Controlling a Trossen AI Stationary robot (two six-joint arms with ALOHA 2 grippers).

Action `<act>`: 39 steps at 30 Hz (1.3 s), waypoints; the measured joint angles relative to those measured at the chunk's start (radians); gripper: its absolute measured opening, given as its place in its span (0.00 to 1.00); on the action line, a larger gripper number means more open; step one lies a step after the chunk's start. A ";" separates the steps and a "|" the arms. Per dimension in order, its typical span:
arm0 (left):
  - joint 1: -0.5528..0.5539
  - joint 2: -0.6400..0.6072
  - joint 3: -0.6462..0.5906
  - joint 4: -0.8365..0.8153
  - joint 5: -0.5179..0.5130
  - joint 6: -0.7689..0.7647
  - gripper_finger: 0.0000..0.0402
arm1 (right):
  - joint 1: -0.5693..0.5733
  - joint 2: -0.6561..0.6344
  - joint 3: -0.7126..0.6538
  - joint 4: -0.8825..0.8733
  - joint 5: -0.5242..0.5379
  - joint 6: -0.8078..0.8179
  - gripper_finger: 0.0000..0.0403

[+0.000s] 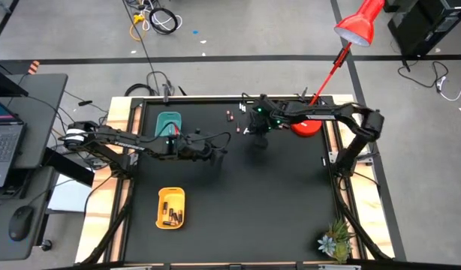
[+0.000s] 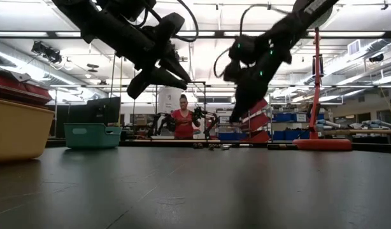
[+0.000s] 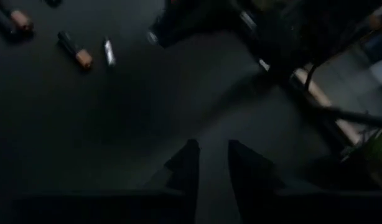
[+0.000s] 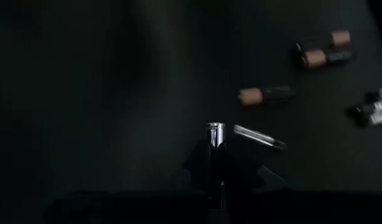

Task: Sort batteries
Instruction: Put the white battery into the blue bin

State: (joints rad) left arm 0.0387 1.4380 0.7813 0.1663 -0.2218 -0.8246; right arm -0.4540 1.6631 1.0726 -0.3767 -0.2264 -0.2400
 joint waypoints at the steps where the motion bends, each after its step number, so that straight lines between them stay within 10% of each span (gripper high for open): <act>1: 0.003 0.000 0.000 0.015 -0.005 -0.007 0.27 | 0.013 -0.027 0.004 0.000 -0.003 0.007 0.06; 15: 0.087 0.013 0.001 0.336 -0.034 -0.093 0.38 | 0.180 -0.218 0.010 0.071 0.022 0.203 0.06; 39: 0.068 0.039 0.001 0.521 -0.015 0.201 0.38 | 0.129 -0.309 0.012 0.340 0.022 0.547 0.06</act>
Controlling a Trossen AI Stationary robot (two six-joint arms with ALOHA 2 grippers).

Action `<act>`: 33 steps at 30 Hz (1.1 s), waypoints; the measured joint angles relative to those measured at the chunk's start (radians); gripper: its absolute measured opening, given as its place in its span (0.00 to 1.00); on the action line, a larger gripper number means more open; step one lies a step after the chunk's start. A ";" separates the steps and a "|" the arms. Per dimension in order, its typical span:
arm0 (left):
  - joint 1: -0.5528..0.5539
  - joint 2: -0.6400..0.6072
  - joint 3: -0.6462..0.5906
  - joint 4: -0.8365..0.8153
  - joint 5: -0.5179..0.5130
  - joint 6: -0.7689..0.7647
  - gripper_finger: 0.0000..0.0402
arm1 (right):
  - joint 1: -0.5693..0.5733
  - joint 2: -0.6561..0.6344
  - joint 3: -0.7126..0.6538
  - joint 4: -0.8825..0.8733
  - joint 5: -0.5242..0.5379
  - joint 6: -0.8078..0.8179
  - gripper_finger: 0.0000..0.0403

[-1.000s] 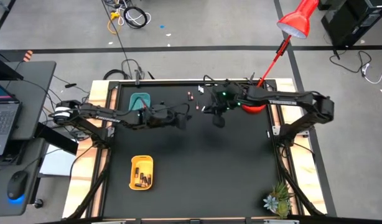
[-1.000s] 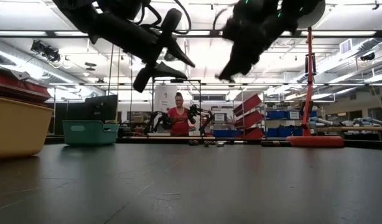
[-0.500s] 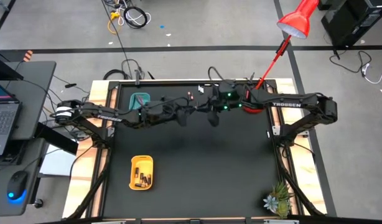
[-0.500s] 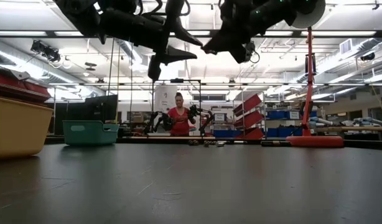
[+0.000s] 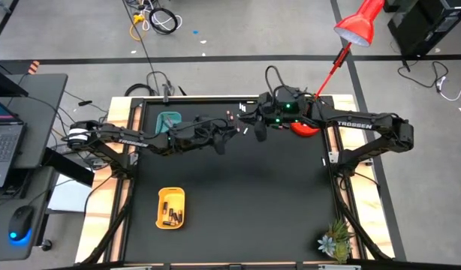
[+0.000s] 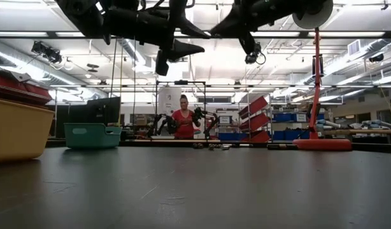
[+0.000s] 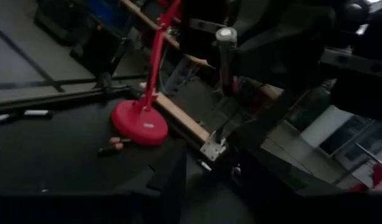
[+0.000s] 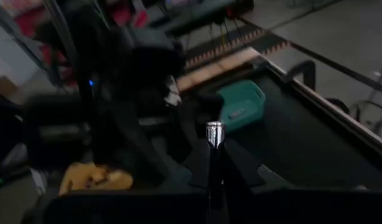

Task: Sort batteries
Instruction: Put the white battery into the blue bin

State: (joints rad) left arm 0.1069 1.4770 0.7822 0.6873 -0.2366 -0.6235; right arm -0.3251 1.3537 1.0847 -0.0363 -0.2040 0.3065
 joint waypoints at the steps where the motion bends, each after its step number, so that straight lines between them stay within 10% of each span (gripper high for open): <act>1: -0.002 0.005 0.000 0.015 0.009 0.018 0.38 | 0.000 0.001 0.000 0.013 -0.005 0.009 0.06; 24: -0.006 0.110 0.101 0.099 0.008 0.143 0.34 | 0.065 0.034 0.000 0.027 -0.029 0.023 0.06; 33: -0.006 0.111 0.099 0.094 0.009 0.121 0.08 | 0.081 0.032 0.004 -0.025 -0.028 -0.006 0.08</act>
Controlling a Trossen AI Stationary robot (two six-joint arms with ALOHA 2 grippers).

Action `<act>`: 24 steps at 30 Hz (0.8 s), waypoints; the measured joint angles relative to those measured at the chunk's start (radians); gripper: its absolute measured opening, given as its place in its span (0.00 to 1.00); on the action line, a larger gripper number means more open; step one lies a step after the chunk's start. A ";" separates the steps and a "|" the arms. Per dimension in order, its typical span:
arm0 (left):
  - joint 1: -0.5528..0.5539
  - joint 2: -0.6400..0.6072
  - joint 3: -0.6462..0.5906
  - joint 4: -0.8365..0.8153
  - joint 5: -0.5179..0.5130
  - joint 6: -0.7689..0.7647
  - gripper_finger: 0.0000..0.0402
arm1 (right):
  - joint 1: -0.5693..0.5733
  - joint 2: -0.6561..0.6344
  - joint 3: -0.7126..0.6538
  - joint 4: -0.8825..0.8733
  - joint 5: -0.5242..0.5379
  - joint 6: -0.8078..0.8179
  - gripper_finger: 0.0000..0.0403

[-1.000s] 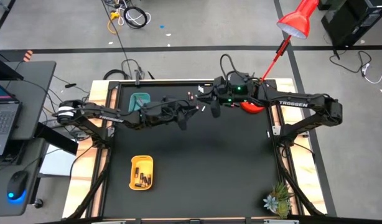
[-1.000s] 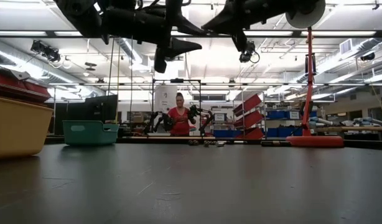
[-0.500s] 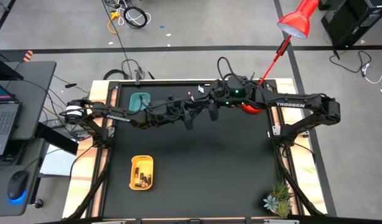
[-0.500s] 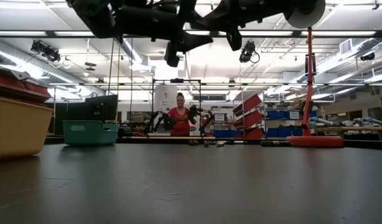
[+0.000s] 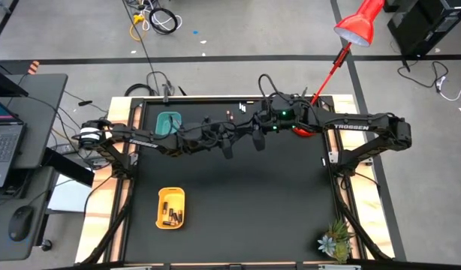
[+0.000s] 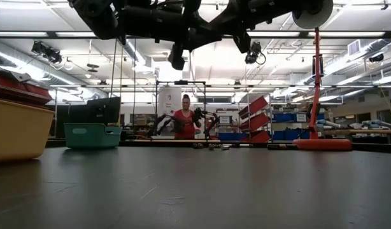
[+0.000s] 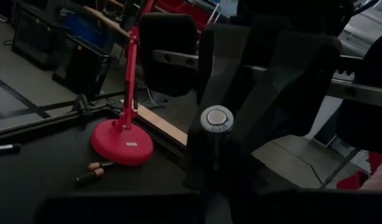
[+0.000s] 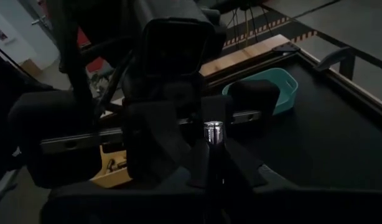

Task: Sort batteries
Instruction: Put the white battery into the blue bin

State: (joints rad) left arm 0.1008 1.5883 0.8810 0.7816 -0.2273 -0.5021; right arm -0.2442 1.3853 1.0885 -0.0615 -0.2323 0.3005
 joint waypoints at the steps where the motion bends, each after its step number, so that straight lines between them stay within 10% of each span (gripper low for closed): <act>1: 0.001 0.000 0.000 -0.003 -0.002 -0.004 0.08 | 0.002 0.000 0.000 -0.004 0.000 -0.002 0.09; 24: 0.016 -0.032 0.003 -0.173 -0.021 -0.060 0.08 | -0.069 -0.005 0.103 -0.231 -0.012 -0.068 0.32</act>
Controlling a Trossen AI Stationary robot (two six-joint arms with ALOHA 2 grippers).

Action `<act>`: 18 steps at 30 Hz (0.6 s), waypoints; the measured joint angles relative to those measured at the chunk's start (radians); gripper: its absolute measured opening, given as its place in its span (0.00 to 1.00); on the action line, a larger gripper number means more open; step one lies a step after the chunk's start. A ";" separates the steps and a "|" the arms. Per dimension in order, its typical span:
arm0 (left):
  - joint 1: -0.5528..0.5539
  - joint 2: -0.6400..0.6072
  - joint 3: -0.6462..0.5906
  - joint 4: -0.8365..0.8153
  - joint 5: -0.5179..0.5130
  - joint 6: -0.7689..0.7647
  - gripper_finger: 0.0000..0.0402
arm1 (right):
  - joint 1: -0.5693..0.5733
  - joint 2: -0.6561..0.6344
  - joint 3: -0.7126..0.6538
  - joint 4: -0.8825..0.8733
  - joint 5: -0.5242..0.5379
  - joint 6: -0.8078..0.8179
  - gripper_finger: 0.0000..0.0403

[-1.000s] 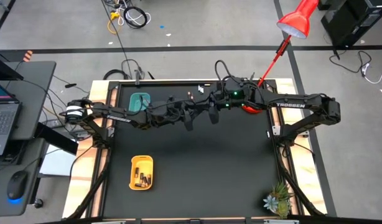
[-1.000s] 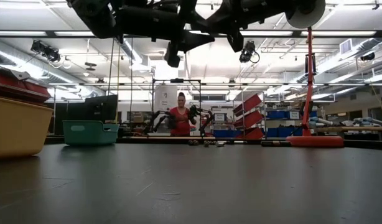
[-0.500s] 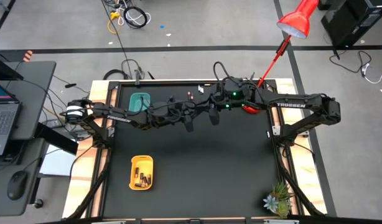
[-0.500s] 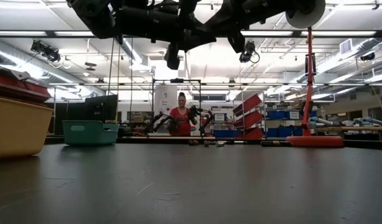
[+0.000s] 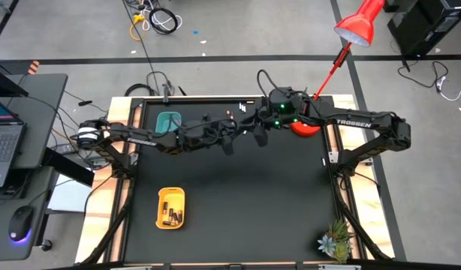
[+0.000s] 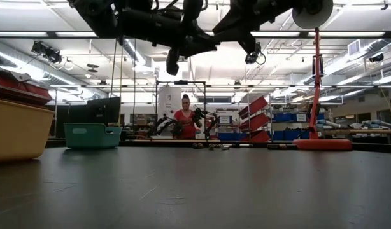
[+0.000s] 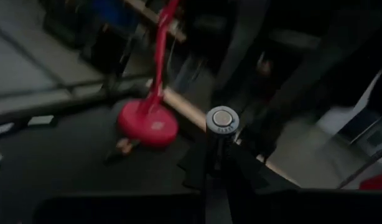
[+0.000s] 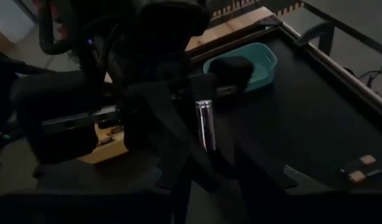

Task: Sort batteries
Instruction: Put the white battery into the blue bin

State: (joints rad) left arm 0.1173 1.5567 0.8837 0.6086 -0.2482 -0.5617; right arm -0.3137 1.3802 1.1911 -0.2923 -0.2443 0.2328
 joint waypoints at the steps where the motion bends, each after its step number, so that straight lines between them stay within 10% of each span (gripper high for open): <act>1: 0.002 -0.014 0.001 -0.058 0.003 -0.012 0.08 | -0.008 -0.010 0.006 -0.018 0.005 -0.009 0.32; 18: 0.239 -0.265 -0.009 -1.315 -0.053 -0.097 0.08 | -0.065 -0.111 -0.019 -0.388 0.128 -0.171 0.31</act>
State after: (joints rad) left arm 0.3563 1.2914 0.8751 -0.7068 -0.3011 -0.6586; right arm -0.3789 1.2690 1.1726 -0.6805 -0.1162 0.0616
